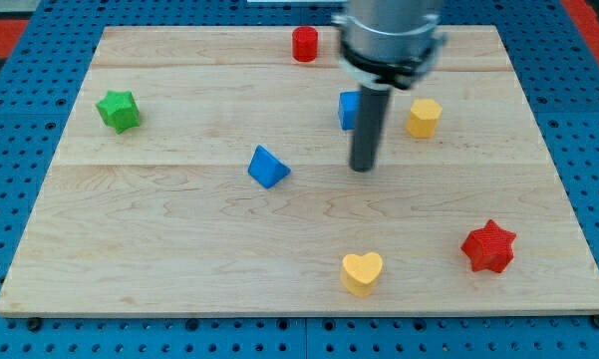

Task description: Push the red circle towards the top of the blue cube

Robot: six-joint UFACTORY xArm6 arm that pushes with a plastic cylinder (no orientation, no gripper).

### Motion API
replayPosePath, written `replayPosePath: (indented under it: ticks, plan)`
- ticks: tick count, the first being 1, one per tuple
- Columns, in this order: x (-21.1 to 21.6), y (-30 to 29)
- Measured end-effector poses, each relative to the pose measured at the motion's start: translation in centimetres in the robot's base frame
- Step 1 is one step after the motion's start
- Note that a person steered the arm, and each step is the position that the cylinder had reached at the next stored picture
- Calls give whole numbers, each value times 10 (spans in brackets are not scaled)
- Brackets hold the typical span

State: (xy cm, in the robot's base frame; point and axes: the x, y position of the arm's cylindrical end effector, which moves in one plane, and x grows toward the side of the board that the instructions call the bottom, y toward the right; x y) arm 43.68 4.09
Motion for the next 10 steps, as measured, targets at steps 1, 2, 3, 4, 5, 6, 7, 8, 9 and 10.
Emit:
replayPosePath:
  ticks: [1,2,3,4,5,6,7,8,9,10]
  plan:
    - [-19,-67]
    - [-68,-95]
    - [-131,-94]
    - [-185,-79]
    - [-217,-68]
    - [-231,-30]
    - [-231,26]
    - [-220,26]
    - [-183,8]
    - [-139,7]
